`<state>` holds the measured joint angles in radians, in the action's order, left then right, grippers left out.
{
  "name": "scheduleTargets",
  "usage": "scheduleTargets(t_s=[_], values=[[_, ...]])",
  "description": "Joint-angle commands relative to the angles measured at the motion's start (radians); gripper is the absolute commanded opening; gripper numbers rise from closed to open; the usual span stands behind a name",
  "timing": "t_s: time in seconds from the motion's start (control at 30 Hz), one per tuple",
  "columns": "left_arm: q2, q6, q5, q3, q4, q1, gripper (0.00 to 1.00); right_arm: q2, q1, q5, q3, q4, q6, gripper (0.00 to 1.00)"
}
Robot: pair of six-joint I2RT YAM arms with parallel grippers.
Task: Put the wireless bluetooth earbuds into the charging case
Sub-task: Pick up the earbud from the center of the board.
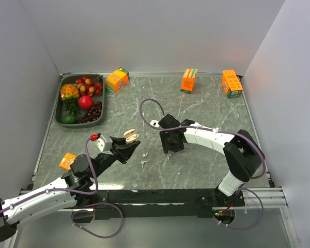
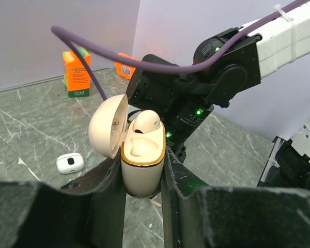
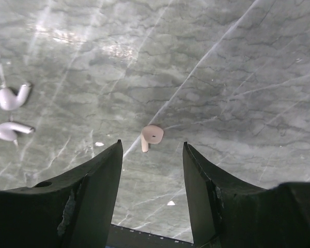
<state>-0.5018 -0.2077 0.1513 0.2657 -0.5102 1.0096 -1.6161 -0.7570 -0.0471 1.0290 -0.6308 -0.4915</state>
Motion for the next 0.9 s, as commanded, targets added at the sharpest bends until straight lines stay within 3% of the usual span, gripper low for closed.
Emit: scheduleTargets(t_s=[0.0, 0.87], values=[[-0.001, -0.016, -0.006, 0.018, -0.031, 0.003, 0.01, -0.039, -0.007, 0.006, 0.009, 0.005, -0.031, 0.58], [0.019, -0.027, 0.007, 0.012, -0.017, 0.004, 0.01, -0.094, -0.011, -0.046, -0.049, 0.079, -0.213, 0.43]])
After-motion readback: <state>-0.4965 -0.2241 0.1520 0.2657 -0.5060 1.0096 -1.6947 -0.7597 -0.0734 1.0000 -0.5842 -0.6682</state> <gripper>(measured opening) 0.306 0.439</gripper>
